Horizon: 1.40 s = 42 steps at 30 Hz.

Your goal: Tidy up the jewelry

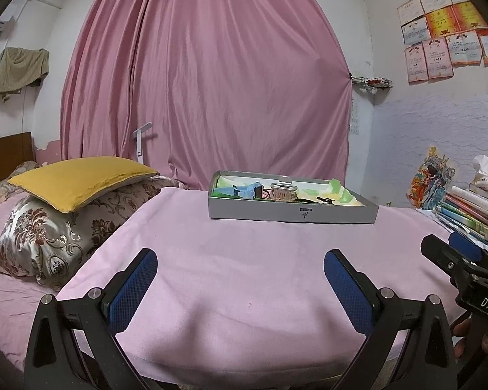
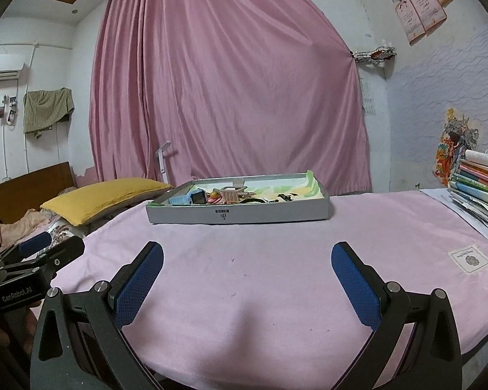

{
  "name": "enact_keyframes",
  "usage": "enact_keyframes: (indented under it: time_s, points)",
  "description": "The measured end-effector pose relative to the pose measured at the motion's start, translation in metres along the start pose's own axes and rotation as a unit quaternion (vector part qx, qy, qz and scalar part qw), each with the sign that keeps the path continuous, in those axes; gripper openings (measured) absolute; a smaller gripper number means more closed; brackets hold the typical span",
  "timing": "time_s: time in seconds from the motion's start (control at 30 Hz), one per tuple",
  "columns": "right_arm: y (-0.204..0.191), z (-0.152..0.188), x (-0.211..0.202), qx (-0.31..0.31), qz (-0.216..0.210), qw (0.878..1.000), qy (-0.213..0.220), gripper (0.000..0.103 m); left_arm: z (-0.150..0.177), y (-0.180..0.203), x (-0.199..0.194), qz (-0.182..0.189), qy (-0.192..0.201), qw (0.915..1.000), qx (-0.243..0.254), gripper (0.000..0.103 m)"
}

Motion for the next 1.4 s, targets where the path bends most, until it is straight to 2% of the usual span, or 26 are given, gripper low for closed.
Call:
enact_keyframes:
  time_s: [1.4]
  points:
    - [-0.0088,-0.0002,0.0005,-0.002,-0.001,1.000,-0.004,0.102,0.0003,-0.0019,0.0004,0.002,-0.001,1.0000,0.001,0.103]
Point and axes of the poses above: each gripper's, at about its wrist camera, not at the fingertips, and x roughly the way its jaws point, y to its right, z to its underside, the point moved 1 cm from there along x, roughly the way its jaws point, and after that the axes turned 5 degrees about -x, right-handed, at the moved point
